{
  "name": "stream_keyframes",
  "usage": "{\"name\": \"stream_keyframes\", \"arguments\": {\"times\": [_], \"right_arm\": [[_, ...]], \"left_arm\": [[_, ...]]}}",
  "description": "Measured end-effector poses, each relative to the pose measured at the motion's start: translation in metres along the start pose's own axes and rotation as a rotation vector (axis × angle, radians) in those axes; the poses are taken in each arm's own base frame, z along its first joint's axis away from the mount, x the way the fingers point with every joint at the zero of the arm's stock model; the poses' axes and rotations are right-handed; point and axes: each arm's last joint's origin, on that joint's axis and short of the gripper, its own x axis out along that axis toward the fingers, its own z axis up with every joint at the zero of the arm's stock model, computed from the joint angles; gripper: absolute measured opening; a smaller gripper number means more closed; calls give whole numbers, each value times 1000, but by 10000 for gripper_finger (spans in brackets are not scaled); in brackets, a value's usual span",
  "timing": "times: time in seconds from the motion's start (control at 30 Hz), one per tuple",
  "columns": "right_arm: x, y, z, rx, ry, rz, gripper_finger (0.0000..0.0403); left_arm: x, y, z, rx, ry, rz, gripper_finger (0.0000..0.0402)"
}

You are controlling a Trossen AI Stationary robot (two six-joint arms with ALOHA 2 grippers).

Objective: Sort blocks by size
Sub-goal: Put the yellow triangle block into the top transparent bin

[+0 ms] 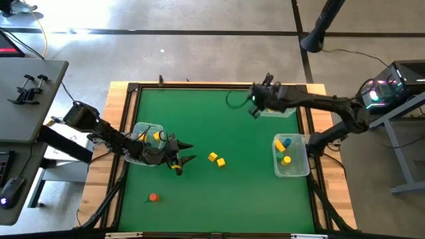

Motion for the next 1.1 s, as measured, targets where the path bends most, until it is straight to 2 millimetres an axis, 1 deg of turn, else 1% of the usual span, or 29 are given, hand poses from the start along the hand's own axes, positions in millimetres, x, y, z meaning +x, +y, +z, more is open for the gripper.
{"name": "stream_keyframes", "arguments": {"times": [0.1,0.27,0.37,0.5,0.63,0.73,0.93,1.1], "right_arm": [[24,-25,4,102,79,-53,140],[65,-59,4,257,227,-45,141],[85,-72,1,300,294,-70,142],[105,-78,-5,331,376,-97,143],[116,-74,-10,297,454,-104,146],[121,-71,-16,269,520,-109,149],[121,-71,-22,232,599,-129,164],[120,-70,-24,206,609,-148,194]], "left_arm": [[0,0,0,0,0,0,227],[0,0,0,2,0,0,227],[0,0,0,1,0,0,227],[0,0,0,2,0,0,227],[0,0,0,-7,0,0,227],[0,0,0,-15,0,0,227],[0,0,0,-17,0,0,227],[0,0,0,-17,0,0,227]]}}
